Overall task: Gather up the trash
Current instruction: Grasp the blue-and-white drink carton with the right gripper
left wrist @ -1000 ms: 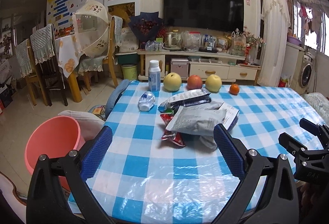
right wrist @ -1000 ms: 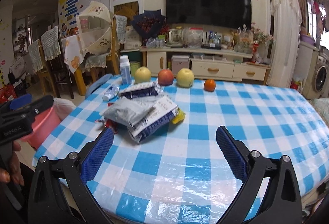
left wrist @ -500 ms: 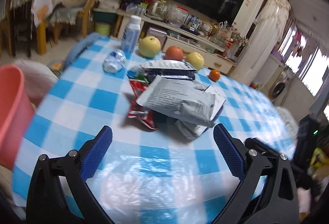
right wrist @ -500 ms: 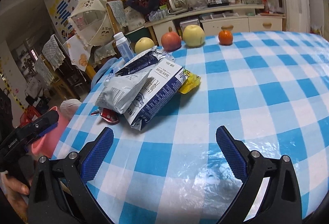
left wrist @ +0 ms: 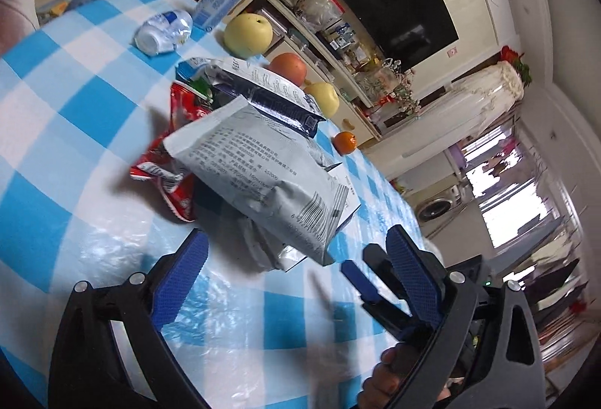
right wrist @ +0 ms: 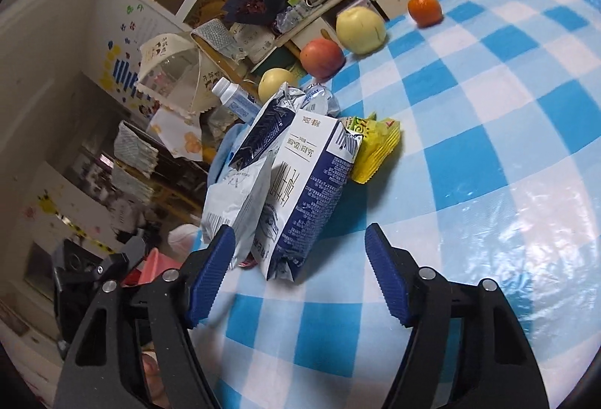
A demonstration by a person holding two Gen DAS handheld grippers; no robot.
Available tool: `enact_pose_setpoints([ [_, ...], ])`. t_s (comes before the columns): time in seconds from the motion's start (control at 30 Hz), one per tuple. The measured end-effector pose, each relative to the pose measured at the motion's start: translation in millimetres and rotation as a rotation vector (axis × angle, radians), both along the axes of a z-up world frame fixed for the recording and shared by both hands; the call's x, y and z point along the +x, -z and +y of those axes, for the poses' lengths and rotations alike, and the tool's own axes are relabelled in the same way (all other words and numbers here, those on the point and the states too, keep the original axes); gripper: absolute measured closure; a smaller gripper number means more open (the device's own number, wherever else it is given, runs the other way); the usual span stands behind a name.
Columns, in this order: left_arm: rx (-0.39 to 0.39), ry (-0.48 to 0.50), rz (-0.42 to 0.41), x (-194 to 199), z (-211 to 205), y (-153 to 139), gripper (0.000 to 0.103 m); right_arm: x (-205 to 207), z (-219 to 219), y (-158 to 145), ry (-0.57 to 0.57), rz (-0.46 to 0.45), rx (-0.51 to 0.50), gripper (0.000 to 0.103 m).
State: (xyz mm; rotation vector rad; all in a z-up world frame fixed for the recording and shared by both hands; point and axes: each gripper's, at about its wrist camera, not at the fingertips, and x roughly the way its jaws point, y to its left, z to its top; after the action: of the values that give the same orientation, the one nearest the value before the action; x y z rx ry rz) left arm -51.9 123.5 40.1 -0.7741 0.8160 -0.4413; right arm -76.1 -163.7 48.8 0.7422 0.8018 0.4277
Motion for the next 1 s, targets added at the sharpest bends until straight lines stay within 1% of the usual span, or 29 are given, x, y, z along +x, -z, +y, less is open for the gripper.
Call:
enact_pose_setpoints([
  [0.07, -0.045, -0.003, 0.006, 6.8, -2.4, 1.9, 0.008, 5.7, -1.4, 3.2, -0.002, 0.008, 0.027, 0.041],
  [0.17, -0.037, -0.017, 0.01, 15.4, -5.6, 3.1, 0.008, 16.6, -2.9, 12.0, -0.006, 0.029, 0.083, 0.046],
  [0.4, -0.069, -0.035, 0.045, 39.8, -7.9, 12.7, 0.009, 36.7, -5.4, 24.8, -0.008, 0.049, 0.194, 0.047],
  [0.5, -0.07, -0.032, 0.059, 49.6, -11.4, 16.8, 0.011, 42.1, -1.8, 27.1, -0.019, 0.051, 0.192, 0.047],
  [0.53, -0.064, -0.034, 0.062, 53.5, -12.7, 17.5, 0.014, 42.7, 0.3, 27.1, -0.024, 0.05, 0.188, 0.048],
  [0.57, -0.057, -0.037, 0.064, 56.8, -13.0, 18.3, 0.016, 43.4, 2.0, 26.3, -0.029, 0.049, 0.183, 0.053],
  [0.63, -0.033, -0.046, 0.075, 63.9, -13.5, 20.2, 0.018, 46.0, 5.9, 25.5, -0.043, 0.047, 0.165, 0.06],
  [0.67, -0.021, -0.048, 0.08, 67.0, -13.5, 20.8, 0.021, 46.6, 8.1, 25.0, -0.048, 0.047, 0.15, 0.062],
  [0.7, -0.011, -0.05, 0.082, 69.2, -13.5, 21.1, 0.026, 47.3, 9.7, 26.4, -0.051, 0.048, 0.141, 0.062],
  [0.77, 0.002, -0.049, 0.09, 72.5, -14.2, 22.0, 0.032, 47.1, 13.1, 27.5, -0.056, 0.048, 0.12, 0.063],
  [0.83, 0.005, -0.049, 0.082, 71.8, -13.3, 22.6, 0.036, 46.7, 14.6, 27.2, -0.062, 0.04, 0.102, 0.063],
  [0.97, 0.054, -0.052, 0.06, 73.5, -10.3, 17.3, 0.046, 45.9, 15.9, 25.8, -0.073, 0.029, 0.084, 0.063],
  [1.0, 0.056, -0.053, 0.059, 74.7, -7.7, 16.7, 0.047, 45.6, 17.0, 25.0, -0.076, 0.027, 0.071, 0.064],
])
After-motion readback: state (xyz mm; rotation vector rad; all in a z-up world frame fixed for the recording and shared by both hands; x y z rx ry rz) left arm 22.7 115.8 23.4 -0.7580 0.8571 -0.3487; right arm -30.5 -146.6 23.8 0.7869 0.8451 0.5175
